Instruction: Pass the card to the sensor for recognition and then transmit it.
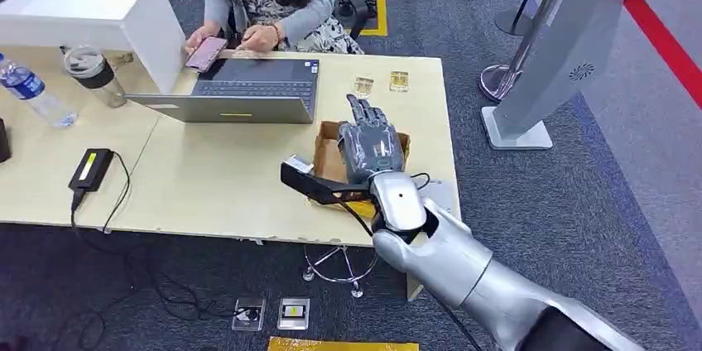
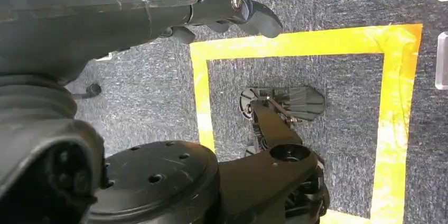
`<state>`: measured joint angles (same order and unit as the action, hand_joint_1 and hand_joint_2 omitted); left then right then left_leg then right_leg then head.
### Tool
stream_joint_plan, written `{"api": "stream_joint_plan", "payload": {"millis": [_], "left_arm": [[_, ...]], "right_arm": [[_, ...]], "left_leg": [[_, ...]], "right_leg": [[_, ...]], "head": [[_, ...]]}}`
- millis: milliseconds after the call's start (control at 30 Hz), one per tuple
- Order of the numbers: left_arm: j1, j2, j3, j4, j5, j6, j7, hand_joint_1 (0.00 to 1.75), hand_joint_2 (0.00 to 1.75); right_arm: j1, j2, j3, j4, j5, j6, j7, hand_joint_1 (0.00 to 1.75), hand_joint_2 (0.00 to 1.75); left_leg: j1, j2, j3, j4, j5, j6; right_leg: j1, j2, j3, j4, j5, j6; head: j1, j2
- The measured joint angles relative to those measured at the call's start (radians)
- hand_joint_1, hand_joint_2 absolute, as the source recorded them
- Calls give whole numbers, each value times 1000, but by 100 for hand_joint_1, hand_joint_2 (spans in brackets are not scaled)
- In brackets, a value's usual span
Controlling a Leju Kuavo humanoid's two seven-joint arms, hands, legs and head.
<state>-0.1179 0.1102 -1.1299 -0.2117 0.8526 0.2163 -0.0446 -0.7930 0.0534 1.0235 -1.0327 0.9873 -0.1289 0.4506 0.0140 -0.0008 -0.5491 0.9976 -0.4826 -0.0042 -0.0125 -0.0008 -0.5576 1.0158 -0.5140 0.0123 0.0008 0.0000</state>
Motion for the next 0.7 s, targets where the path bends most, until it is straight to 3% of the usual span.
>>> {"api": "stream_joint_plan", "payload": {"millis": [333, 700], "left_arm": [[0, -3, 0, 0, -2, 4, 0, 0, 0], [-2, -8, 0, 0, -25, -16, -8, 0, 0]], "right_arm": [[-61, 38, 0, 18, -24, -69, -14, 175, 175], [-92, 48, -4, 48, 8, -71, 9, 175, 175]], "left_leg": [[0, 0, 0, 0, 0, 0], [0, 0, 0, 0, 0, 0]], "right_leg": [[0, 0, 0, 0, 0, 0], [0, 0, 0, 0, 0, 0]], "head": [[0, 0], [0, 0]]}}
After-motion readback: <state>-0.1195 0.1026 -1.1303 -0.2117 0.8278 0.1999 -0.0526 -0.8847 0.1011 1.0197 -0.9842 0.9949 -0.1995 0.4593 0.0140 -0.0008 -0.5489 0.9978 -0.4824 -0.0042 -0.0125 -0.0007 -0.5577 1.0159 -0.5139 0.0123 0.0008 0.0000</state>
